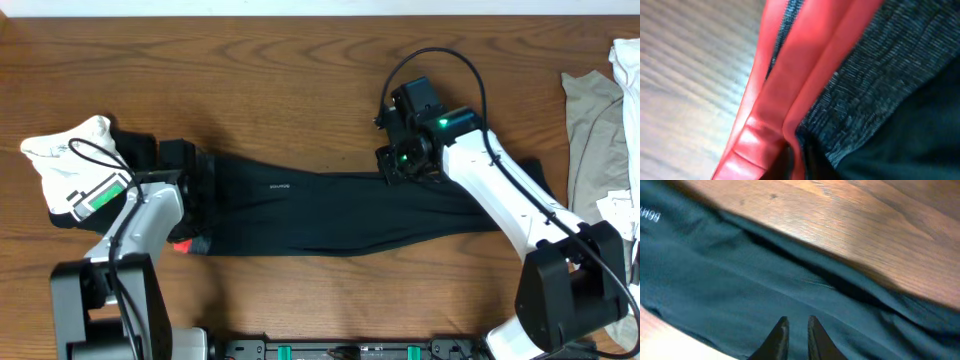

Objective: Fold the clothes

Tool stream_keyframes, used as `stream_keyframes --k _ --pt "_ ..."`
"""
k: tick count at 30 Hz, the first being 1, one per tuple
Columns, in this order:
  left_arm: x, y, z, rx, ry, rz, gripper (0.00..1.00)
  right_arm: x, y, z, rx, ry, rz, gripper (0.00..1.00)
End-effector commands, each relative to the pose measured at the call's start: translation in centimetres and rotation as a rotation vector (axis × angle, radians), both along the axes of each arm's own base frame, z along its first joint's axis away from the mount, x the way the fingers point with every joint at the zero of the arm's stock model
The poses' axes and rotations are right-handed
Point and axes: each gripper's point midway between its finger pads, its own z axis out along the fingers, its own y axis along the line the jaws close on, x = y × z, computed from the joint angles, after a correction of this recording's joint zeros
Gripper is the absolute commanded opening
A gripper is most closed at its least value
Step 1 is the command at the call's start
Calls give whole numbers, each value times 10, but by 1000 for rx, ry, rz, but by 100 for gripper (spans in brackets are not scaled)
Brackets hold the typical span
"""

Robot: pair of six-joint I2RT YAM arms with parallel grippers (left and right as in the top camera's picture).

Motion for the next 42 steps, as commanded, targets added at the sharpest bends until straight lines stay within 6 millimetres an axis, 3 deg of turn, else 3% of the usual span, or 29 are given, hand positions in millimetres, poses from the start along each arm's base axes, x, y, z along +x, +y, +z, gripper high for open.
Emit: stream_keyframes --k 1,2,3,6,13,16,19,23,29,42 --pt "2 6 20 31 -72 4 50 7 -28 -4 -31 28 -159 15" --pt "5 8 29 41 -107 5 85 8 -40 -5 -44 44 -222 15" --pt "6 9 36 50 -132 7 89 9 -49 -6 -48 56 -264 16" --pt "10 10 55 60 -208 8 91 9 -80 -7 -56 94 -370 18" --pt "5 4 87 36 -315 3 91 -4 -181 -10 -79 200 -643 26" --pt "4 -2 91 9 -329 -3 91 -17 -220 -11 -78 240 -733 35" --pt "3 -2 91 6 -323 -3 92 -29 -251 -12 -75 257 -783 52" --pt "3 -2 90 6 -323 -3 92 -45 -283 -20 -70 271 -824 54" --pt "3 -2 90 6 -323 -3 91 -73 -308 -47 -35 304 -929 55" --pt "3 -2 90 6 -322 -3 92 -79 -310 -94 28 232 -1027 59"
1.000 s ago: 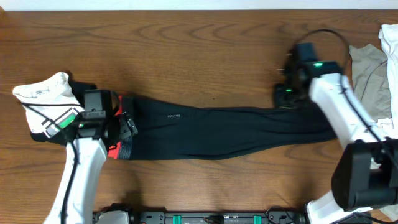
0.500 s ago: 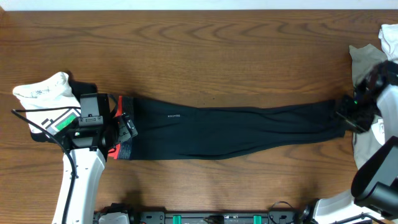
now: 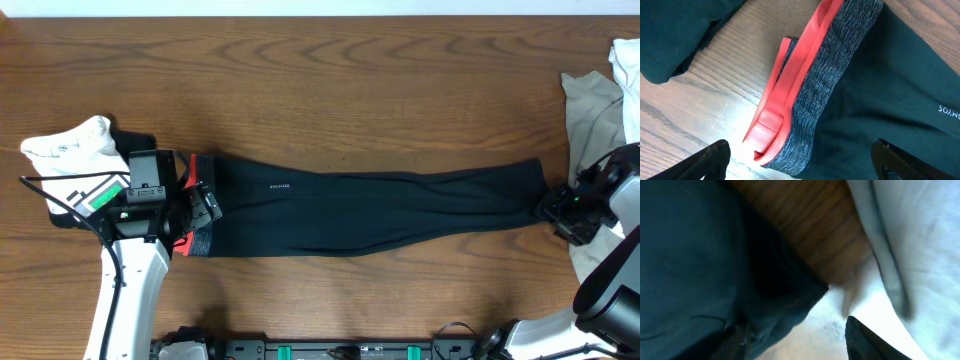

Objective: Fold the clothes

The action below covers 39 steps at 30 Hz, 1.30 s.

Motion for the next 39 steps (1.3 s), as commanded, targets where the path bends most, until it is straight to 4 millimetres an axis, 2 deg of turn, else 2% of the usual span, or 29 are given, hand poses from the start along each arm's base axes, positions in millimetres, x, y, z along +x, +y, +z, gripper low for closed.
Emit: stream_keyframes --k 1,3,6,10,14,16,18,22,26,29,35,37,39 --pt "-2 1 0 3 1 0 92 -5 6 -11 27 -6 -41 57" --pt "-2 1 0 2 3 0 92 -1 10 -15 44 -37 -45 54" --pt "-2 1 0 3 3 0 92 3 12 -17 55 -70 -42 43" --pt "-2 1 0 2 5 0 92 8 11 -17 50 -92 -40 40" --pt "-2 1 0 2 5 0 92 12 8 -16 39 -108 -43 30" --pt "-3 1 0 2 7 0 92 16 6 -15 31 -122 -44 18" --pt "-3 1 0 2 7 0 92 19 4 -15 23 -134 -44 1" --pt "-3 1 0 2 7 0 92 32 5 -9 42 -198 -35 1" --pt "-4 1 -1 2 12 0 92 49 -7 13 16 -258 -35 1" --pt "-5 1 -1 1 18 0 92 59 -23 43 -30 -295 -33 1" --pt "-6 1 -1 1 19 0 92 63 -60 91 -121 -311 -60 1" --pt "-5 1 -1 1 18 0 92 64 -63 101 -129 -316 -41 1" --pt "-5 1 -1 1 18 0 93 70 -56 110 -110 -331 -17 1"
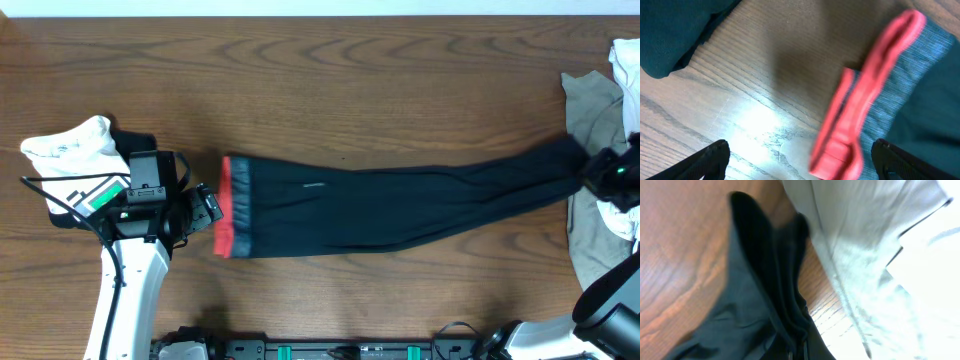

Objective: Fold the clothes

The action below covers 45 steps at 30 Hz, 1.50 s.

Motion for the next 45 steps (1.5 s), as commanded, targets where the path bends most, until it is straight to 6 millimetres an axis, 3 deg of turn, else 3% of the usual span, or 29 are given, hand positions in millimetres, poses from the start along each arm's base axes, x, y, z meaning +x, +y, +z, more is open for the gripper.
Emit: stream_keyframes --k 1,6,12,20,27,35,45 --pt "-1 1 1 3 0 0 93 11 4 26 -30 -53 81 1" --pt "-1 1 0 2 1 1 93 31 45 42 -31 -65 251 1" --pt "-4 1 -1 1 11 1 93 47 128 44 -67 -21 518 1" --pt "-4 1 -1 1 14 1 93 45 248 42 -71 -7 835 1" --pt "-5 1 -1 -1 14 4 93 27 329 32 -56 13 1014 3" --pt "-5 1 -2 -2 16 7 93 7 381 7 -69 80 1125 2" --pt "-6 1 -2 -2 18 7 93 -18 415 -21 -59 168 1215 1"
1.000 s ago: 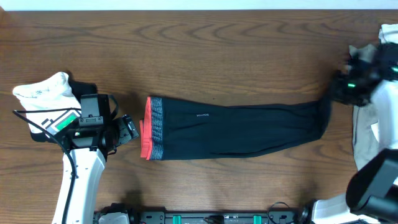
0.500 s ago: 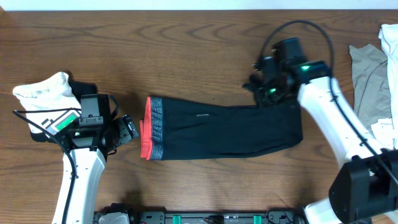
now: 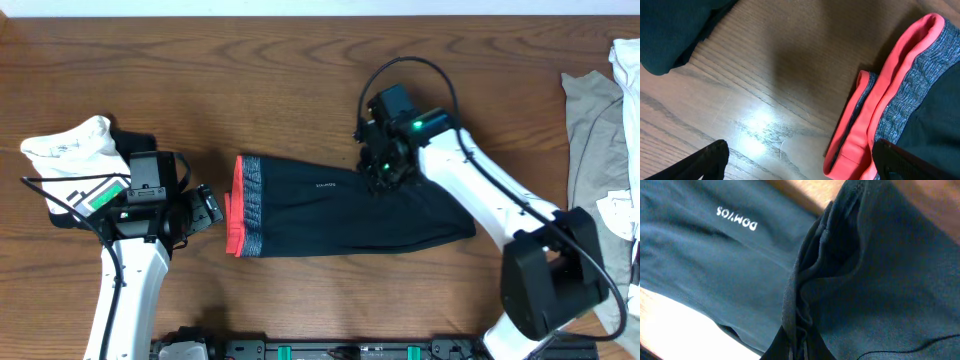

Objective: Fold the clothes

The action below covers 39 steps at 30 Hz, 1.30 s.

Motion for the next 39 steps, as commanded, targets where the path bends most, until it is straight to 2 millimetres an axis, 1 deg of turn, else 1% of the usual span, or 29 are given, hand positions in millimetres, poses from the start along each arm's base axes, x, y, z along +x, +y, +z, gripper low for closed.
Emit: stream_keyframes --k 1,7,8,10,13,14,15,20,22,25,27,30,34,37,39 --pt "-3 1 -1 -1 7 7 93 -6 15 -2 0 5 25 1" --pt "-3 1 -1 -1 7 7 93 -15 30 -1 3 1 73 3" --pt "-3 1 -1 -1 7 7 94 -17 32 -1 2 1 80 6" --pt "-3 1 -1 -1 7 7 93 -20 34 -2 0 5 89 19" --pt "-3 1 -1 -1 9 7 93 -22 34 -2 -3 10 92 32" --pt "-4 1 -1 -1 9 7 93 -22 34 -2 -4 11 93 40" --pt "-4 1 -2 -1 11 7 93 -23 34 -2 -5 11 95 42" --pt "-4 1 -2 -1 11 7 93 -19 24 -4 -58 -10 85 43" --pt "-4 1 -2 -1 11 7 93 -15 18 -5 -92 -27 79 48" --pt "-4 1 -2 -1 11 7 94 -8 8 -6 -149 -62 64 49" --pt "-4 1 -2 -1 11 7 93 -4 4 -6 -160 -75 54 50" --pt "-4 1 -2 -1 11 7 93 -5 7 -5 -141 -67 58 51" --pt "-4 1 -2 -1 11 7 93 -17 23 -5 -74 -26 114 51" --pt "-4 1 -2 -1 11 7 94 -19 25 -9 -102 -42 135 50" --pt "-4 1 -2 -1 11 7 93 -20 25 -16 -127 -50 145 50"
